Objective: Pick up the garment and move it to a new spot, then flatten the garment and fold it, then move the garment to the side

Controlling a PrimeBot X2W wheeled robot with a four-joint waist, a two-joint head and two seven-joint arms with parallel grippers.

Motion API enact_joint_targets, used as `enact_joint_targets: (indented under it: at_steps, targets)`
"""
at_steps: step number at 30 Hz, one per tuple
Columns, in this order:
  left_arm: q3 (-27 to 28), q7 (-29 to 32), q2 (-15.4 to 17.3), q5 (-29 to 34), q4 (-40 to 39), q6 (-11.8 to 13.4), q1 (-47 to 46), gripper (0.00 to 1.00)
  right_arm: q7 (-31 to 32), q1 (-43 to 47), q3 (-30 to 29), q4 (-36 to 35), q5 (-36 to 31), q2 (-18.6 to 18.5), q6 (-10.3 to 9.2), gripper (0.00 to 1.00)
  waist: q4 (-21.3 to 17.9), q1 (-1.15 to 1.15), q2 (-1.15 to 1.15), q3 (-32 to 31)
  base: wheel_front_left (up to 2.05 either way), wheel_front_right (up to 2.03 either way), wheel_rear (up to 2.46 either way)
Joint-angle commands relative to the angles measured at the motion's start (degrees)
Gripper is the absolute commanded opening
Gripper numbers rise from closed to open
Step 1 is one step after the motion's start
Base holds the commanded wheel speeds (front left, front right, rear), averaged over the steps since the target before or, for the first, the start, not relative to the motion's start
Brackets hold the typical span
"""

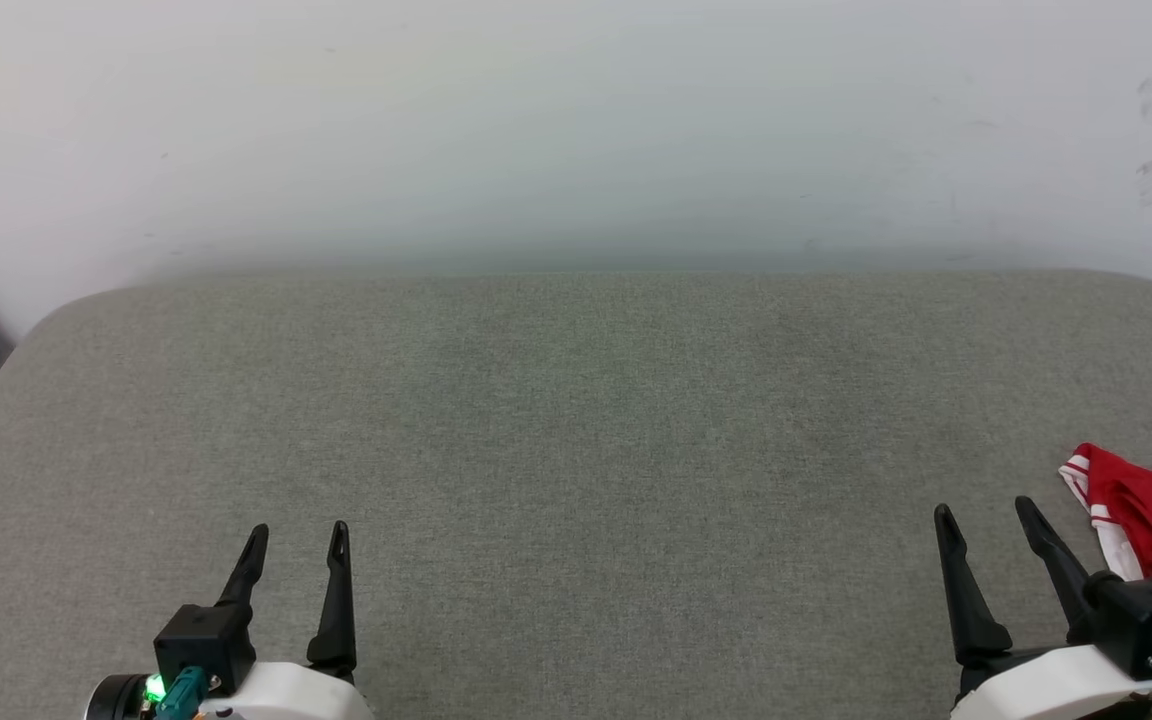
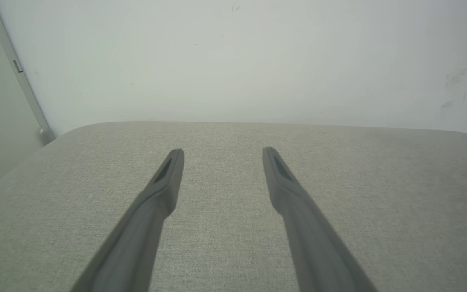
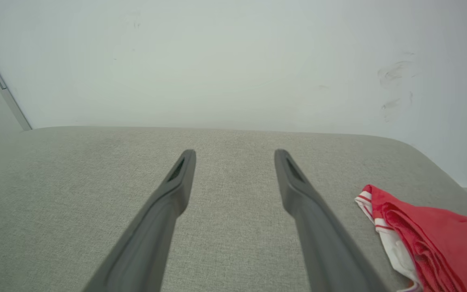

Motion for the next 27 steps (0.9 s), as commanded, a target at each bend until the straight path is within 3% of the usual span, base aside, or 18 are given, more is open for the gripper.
enact_joint_targets:
  at_steps: [1, 5, 6, 10, 27]
  targets:
    - [0.24, -0.41, -0.16, 0.51, 0.15, -0.26, -0.34, 1.0, -0.33, 0.43, -0.02, -0.22, -0.23, 0.23, -0.05, 1.0, 0.01, 0.0, 0.0, 0.04, 0.0, 0.0, 0.0]
    - [0.76, -0.41, -0.53, 0.93, 0.33, -0.74, -0.48, 1.0, -0.4, 0.63, 0.2, -0.32, -0.44, 0.23, -0.05, 1.0, -0.01, 0.0, 0.0, 0.08, 0.0, 0.0, 0.0]
    - [0.69, 0.01, -0.49, 0.78, 0.24, -0.69, -0.06, 0.0, -0.29, 0.0, 0.17, -0.06, -0.3, 0.0, 0.0, 0.0, -0.01, 0.0, 0.0, 0.08, 0.0, 0.0, 0.0]
    - [0.36, 0.41, -1.29, -0.12, 1.66, -0.97, 0.87, 0.0, -0.29, 0.34, 0.36, 1.76, 0.74, 0.0, 0.01, 0.0, -0.01, 0.01, 0.0, 0.11, 0.0, 0.0, 0.0]
    - [5.15, 4.82, -4.05, -15.59, 2.87, -4.98, -1.07, 0.0, 0.89, -2.69, 0.4, 5.2, 21.09, -0.9, 0.0, 0.0, -0.09, 0.01, 0.0, 0.44, 0.0, 0.0, 0.0]
